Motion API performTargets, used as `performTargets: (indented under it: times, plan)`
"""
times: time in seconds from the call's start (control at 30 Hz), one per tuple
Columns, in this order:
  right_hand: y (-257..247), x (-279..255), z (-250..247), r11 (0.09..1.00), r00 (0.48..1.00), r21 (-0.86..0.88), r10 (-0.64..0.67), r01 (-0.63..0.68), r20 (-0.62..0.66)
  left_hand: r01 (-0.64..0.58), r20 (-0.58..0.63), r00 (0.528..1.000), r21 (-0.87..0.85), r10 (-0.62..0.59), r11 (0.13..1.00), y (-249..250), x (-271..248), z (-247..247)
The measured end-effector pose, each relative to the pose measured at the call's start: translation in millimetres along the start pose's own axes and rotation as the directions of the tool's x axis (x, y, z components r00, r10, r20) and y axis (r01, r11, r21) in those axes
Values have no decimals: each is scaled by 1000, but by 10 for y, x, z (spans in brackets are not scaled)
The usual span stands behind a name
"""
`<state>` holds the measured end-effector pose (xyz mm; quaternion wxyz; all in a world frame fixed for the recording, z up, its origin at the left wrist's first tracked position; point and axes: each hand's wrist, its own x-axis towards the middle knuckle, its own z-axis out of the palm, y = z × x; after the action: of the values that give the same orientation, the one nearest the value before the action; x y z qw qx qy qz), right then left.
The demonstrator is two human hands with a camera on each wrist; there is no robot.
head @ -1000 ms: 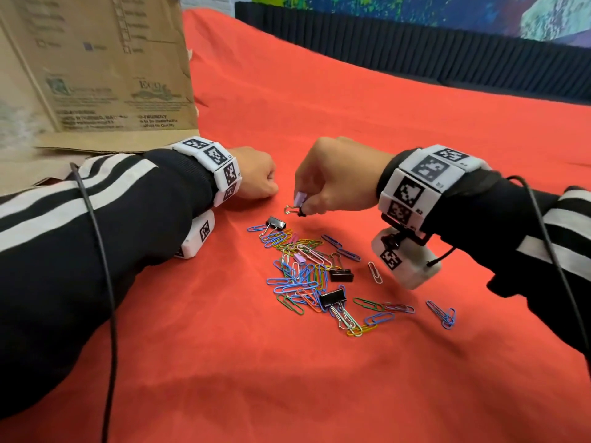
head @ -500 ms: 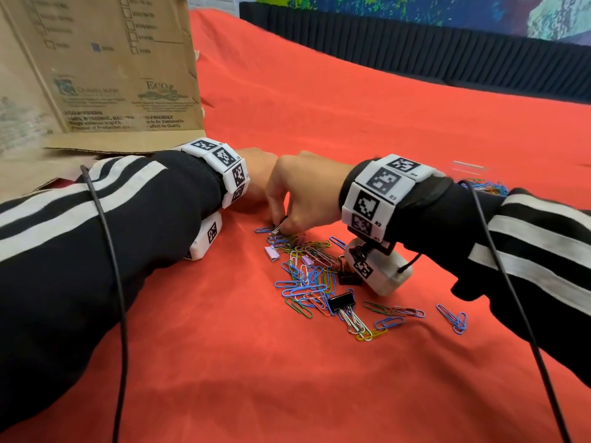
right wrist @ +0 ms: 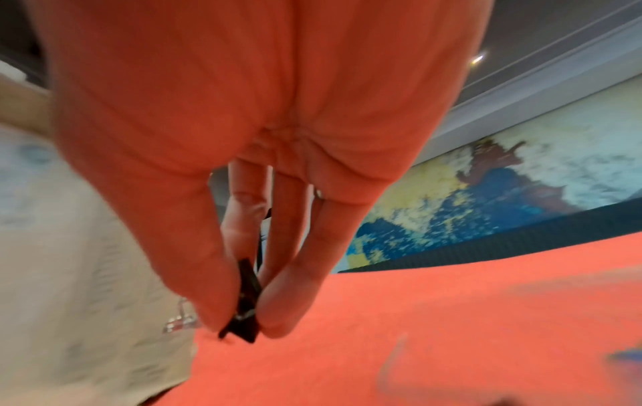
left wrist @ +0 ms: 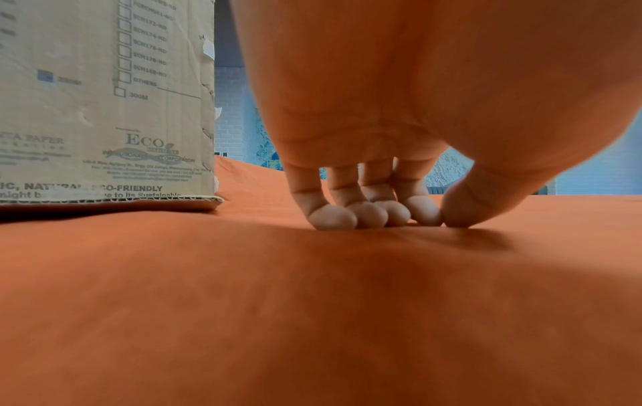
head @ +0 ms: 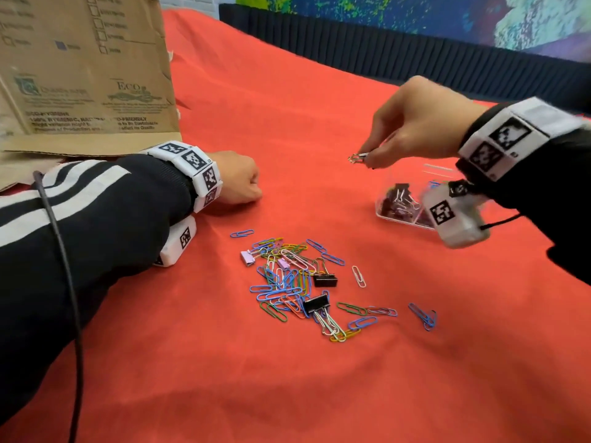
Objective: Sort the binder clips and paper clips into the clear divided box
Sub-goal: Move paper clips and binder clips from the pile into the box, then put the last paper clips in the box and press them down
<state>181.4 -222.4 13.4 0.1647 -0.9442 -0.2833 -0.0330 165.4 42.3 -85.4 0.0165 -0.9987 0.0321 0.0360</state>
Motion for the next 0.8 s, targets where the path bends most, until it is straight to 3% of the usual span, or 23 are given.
performTargets:
  times: [0.23,0.47,0.8]
  plan:
    - [486,-146,-205,985,985,-42,169,-170,-31,-15,-3,1000,10,15,1000,20,-2,2]
    - [556,-200,-78,954,986,-247,162,-168,-45,-25,-4,1000,10,25,1000,22,-7,-8]
    - [567,-213,-76,936,981,-295,179,-193,-74,-45,-11,999,21,45,999,28,5,2]
